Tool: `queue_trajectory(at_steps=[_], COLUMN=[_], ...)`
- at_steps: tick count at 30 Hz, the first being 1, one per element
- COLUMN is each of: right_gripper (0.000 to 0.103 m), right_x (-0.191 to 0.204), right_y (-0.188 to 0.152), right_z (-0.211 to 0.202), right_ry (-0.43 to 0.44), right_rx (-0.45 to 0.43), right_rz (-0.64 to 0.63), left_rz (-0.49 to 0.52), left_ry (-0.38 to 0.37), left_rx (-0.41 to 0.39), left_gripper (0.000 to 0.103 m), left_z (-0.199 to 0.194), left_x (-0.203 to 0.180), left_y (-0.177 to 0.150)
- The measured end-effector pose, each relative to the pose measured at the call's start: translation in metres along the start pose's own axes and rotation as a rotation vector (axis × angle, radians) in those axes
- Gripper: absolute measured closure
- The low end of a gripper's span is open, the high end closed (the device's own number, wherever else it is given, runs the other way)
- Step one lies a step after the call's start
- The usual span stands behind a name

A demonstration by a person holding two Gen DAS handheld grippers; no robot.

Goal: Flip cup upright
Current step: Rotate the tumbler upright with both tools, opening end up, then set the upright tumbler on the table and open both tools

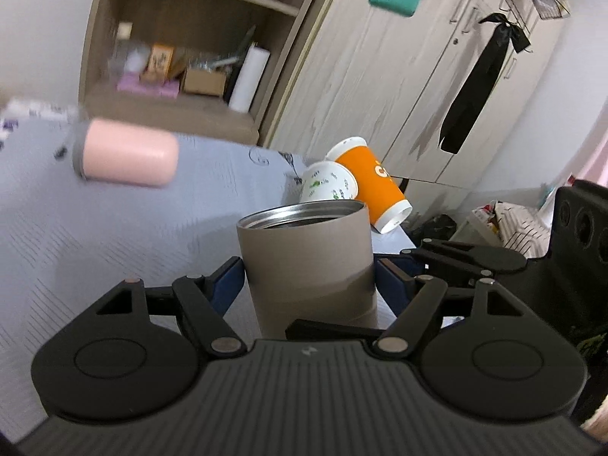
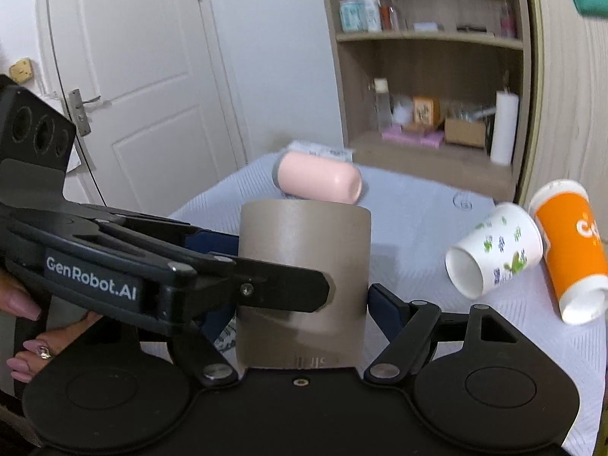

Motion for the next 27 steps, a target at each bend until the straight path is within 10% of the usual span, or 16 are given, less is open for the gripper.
queue_trajectory(at_steps=[20, 27], right_gripper=[0.022, 0.022], right_x=[-0.009, -0.018], right_y=[0.002, -0.003], right_z=[0.026, 0.036], right_ry=[-0.168, -0.171], right_rx=[-0.144, -0.132], right_rz=[-0.216, -0.225], left_rz=[0.24, 0.232], left_ry=[0.057, 0.062], left_rx=[-0.208, -0.164], left_gripper=[0.029, 0.029], left_z=[0.01, 0.023], left_x=[-0.009, -0.006], left_y=[0.01, 0.007])
Point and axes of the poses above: each gripper's, at about its wrist camera, not at the fingertips, and z roughly the way its jaws point, x to its left, y to its top, the point moved 8 cm from there along z, roughly the way its jaws point, and after that the axes turned 12 degrees about y, right-handed, at the moved point
